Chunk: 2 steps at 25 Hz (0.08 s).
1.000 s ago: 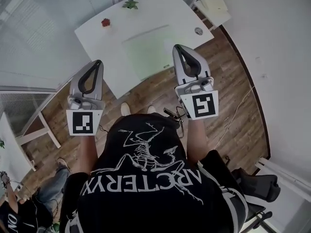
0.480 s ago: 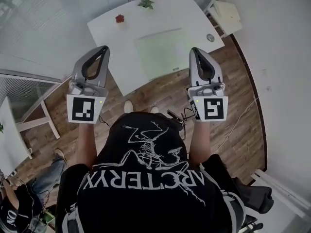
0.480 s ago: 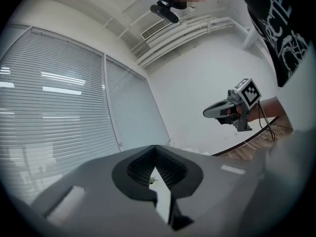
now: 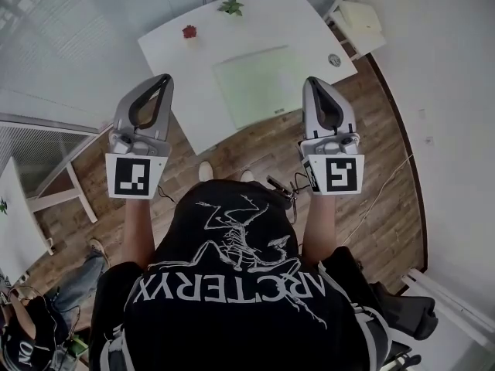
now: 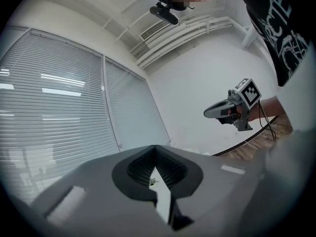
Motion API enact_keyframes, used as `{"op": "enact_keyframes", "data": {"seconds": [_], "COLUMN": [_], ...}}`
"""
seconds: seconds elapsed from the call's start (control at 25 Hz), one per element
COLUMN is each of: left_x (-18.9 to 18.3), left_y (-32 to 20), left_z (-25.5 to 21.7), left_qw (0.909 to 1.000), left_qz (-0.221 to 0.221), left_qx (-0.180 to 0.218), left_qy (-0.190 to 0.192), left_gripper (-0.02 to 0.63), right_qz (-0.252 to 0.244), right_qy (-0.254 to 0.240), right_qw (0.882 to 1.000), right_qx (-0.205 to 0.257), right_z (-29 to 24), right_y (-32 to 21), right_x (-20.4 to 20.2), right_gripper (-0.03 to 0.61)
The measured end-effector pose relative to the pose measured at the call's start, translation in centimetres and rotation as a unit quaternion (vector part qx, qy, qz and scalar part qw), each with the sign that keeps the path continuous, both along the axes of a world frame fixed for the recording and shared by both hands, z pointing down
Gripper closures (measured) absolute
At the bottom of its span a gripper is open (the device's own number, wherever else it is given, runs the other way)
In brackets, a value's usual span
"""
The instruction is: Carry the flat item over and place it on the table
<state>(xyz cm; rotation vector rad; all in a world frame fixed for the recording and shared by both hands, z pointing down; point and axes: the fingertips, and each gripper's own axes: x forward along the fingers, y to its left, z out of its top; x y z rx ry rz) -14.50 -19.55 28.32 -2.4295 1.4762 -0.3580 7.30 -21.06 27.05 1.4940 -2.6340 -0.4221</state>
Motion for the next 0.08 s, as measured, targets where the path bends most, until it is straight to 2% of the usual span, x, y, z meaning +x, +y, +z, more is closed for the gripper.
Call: {"op": "enact_keyframes", "data": {"seconds": [0.08], "left_x": [0.25], "left_y": [0.43], "left_z": [-0.09], "left_qw": [1.0000], "left_qz": [-0.001], "left_qx": [0.001], "left_qy": [0.001], "left_gripper": [0.617], "right_qz": [0.000], "right_qy": [0.000], "right_qw": [1.000], "right_qx": [0.004], "right_z": [-0.19], "right_y": [0.43], "right_x": [0.29], "right_gripper": [0.566]}}
